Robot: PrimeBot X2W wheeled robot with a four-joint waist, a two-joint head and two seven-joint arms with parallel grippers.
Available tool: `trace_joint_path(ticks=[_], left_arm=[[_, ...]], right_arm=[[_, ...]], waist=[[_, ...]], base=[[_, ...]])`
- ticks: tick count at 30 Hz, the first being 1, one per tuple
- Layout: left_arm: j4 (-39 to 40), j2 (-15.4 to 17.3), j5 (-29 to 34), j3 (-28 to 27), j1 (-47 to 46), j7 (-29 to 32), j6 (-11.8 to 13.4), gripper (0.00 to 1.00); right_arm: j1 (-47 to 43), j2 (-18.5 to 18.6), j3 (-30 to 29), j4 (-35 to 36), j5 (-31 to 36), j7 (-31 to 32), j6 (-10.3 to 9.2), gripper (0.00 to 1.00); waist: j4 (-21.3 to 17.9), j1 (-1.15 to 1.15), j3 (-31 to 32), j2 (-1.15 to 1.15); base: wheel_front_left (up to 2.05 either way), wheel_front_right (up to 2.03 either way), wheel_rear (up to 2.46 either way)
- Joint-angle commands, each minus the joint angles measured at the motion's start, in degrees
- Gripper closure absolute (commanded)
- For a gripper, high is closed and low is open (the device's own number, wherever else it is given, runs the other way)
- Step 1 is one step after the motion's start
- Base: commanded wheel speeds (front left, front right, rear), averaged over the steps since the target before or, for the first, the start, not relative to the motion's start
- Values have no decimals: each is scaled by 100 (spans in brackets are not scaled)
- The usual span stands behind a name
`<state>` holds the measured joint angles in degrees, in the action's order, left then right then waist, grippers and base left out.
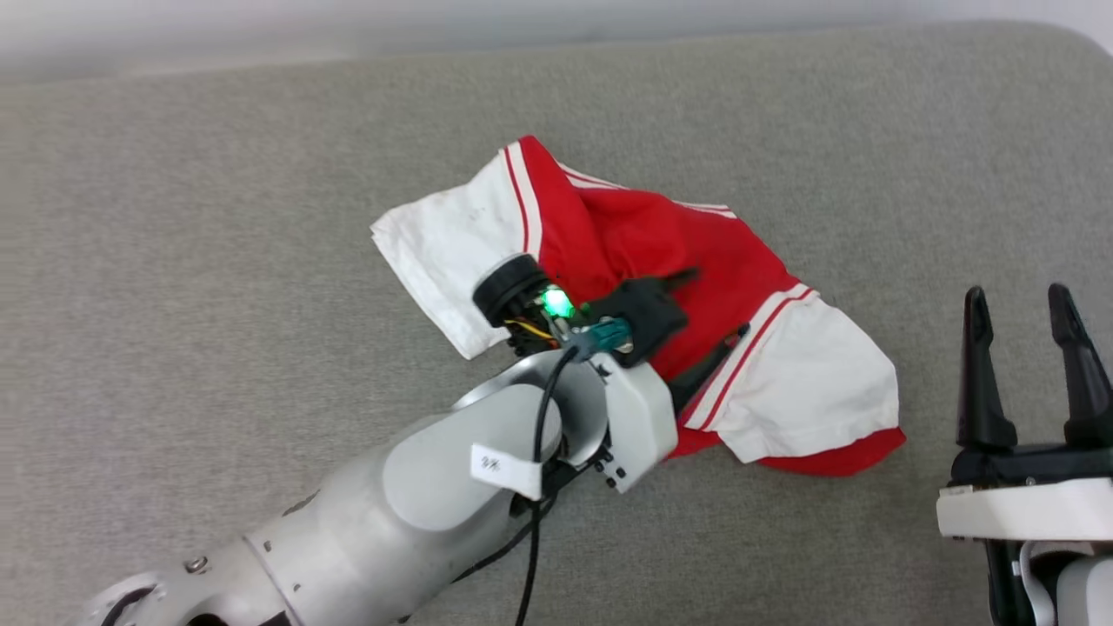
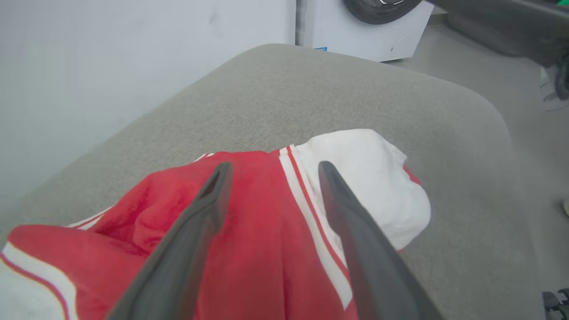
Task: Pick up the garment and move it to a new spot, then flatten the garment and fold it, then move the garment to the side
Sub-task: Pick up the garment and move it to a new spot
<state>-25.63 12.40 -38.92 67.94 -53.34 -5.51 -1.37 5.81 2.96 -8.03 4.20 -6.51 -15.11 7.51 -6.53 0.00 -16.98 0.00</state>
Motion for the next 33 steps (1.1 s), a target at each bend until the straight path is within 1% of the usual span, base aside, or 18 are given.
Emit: trace_joint_path(ticks=[1,3,6,10,13,16,17,19,22,26,31,33], left_arm=[[-20,68,83,-92,125,-256,185,0],[-26,111,78,-254,313,-579,459,0],[52,205,43,-569,534,-849,808,0],[261,414,161,-1033,911,-964,1285,0],[691,584,440,-1570,1253,-977,1656,0],[1116,737,764,-2131,1771,-972,1941,0],[1116,737,764,-2131,1771,-972,1941,0],[1366,815,979,-2495,2087,-968,2063,0],[1716,848,1273,-3046,2637,-969,2218,0],[2070,809,1616,-3730,3339,-970,2311,0],[2347,679,1975,-4493,4162,-970,2248,0],[2407,593,2100,-4746,4463,-970,2163,0]], right_arm=[[-104,-15,-4,-22,47,-8,-4,0],[-201,-14,7,-48,64,-8,-4,0],[-320,-15,33,-92,72,-8,-4,0],[-427,-15,45,-143,67,-8,-4,0],[-505,-15,52,-178,69,-8,-4,0],[-583,-15,50,-196,73,-8,-5,0],[-583,-15,50,-196,73,-8,-5,0],[-634,-15,65,-220,79,-8,-4,0],[-693,-14,73,-254,82,-8,-4,0],[-764,-14,91,-294,38,-8,-4,0],[-859,-13,118,-325,-2,-8,-4,0],[-910,-14,124,-336,2,-8,-4,0]], waist=[[215,0,292,0],[311,0,426,0],[444,0,591,0],[578,0,765,0],[655,0,879,0],[734,0,983,0],[734,0,983,0],[781,0,1053,0],[840,0,1150,0],[900,0,1277,0],[926,0,1403,0],[930,0,1444,0]], base=[[0,0,0],[0,0,0],[0,0,0],[0,0,0],[0,0,0],[0,0,0],[0,0,0],[0,0,0],[0,0,0],[0,0,0],[0,0,0],[0,0,0]])
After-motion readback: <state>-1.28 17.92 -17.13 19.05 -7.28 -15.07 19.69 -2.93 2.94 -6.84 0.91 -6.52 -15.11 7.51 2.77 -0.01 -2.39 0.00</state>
